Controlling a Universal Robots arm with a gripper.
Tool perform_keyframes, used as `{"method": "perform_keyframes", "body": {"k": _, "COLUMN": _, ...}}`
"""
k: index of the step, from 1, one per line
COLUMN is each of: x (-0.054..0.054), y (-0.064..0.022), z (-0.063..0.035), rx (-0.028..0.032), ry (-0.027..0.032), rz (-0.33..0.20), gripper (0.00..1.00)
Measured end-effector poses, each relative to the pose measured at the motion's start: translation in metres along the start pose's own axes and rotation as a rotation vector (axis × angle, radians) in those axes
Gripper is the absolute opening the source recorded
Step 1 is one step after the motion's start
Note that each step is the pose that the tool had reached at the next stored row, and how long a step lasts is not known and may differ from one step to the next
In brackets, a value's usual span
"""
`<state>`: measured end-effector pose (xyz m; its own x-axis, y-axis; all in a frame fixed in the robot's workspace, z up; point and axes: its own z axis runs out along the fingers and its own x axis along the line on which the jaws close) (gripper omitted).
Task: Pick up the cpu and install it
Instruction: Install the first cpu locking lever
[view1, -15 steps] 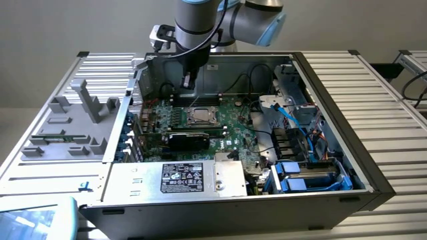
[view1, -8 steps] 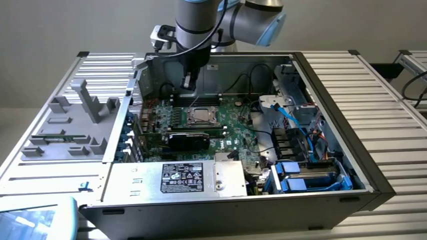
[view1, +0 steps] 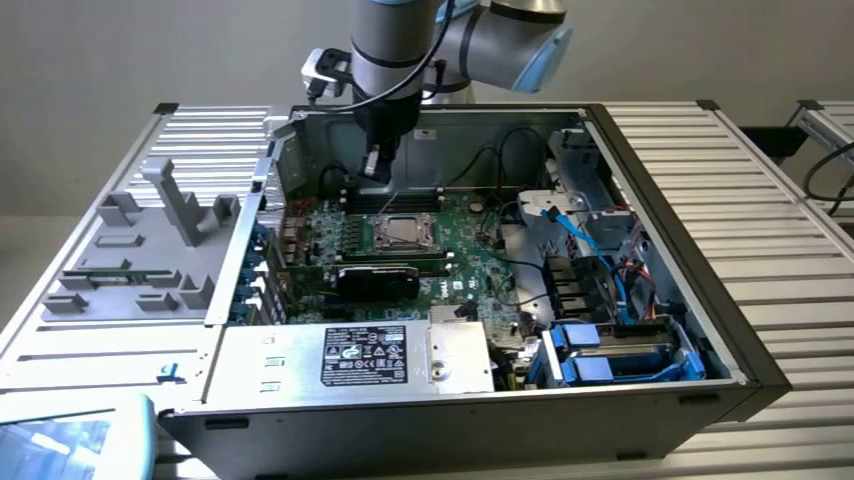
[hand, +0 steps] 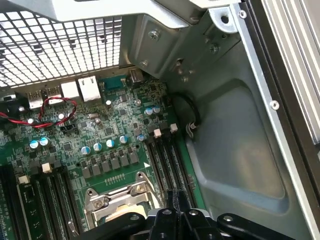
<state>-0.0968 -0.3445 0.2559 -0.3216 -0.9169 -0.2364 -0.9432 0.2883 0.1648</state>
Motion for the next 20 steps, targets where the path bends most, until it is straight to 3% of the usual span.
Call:
{"method": "perform_keyframes", "body": {"k": 2, "x": 0.0000, "y": 0.0000, "z": 0.0000, "rx": -0.0037, "ry": 0.0057, "rz": 0.018, "gripper": 0.12}}
{"method": "perform_keyframes", "body": {"k": 7, "x": 0.0000, "y": -0.0001, "z": 0.0002, "rx": 0.0121, "ry": 0.0215, "rz": 0.056, "gripper": 0.12}}
{"method": "perform_keyframes", "body": {"k": 8, "x": 0.0001, "y": -0.0001, "z": 0.0003, "rx": 0.0131, "ry": 0.0234, "rz": 0.063, "gripper": 0.12}}
{"method": "perform_keyframes", "body": {"k": 10, "x": 0.0002, "y": -0.0001, "z": 0.0005, "rx": 0.0083, "ry": 0.0312, "rz": 0.078, "gripper": 0.12}}
{"method": "perform_keyframes", "body": {"k": 13, "x": 0.0002, "y": -0.0002, "z": 0.0009, "rx": -0.0118, "ry": 0.0447, "rz": 0.099, "gripper": 0.12}}
{"method": "perform_keyframes", "body": {"k": 14, "x": 0.0003, "y": -0.0002, "z": 0.0009, "rx": -0.0140, "ry": 0.0459, "rz": 0.102, "gripper": 0.12}}
{"method": "perform_keyframes", "body": {"k": 17, "x": 0.0005, "y": -0.0003, "z": 0.0017, "rx": -0.0109, "ry": 0.0458, "rz": 0.113, "gripper": 0.12}}
{"method": "perform_keyframes", "body": {"k": 18, "x": 0.0006, "y": -0.0004, "z": 0.0019, "rx": -0.0080, "ry": 0.0476, "rz": 0.119, "gripper": 0.12}}
{"method": "perform_keyframes", "body": {"k": 20, "x": 0.0006, "y": -0.0004, "z": 0.0020, "rx": -0.0009, "ry": 0.0566, "rz": 0.131, "gripper": 0.12}}
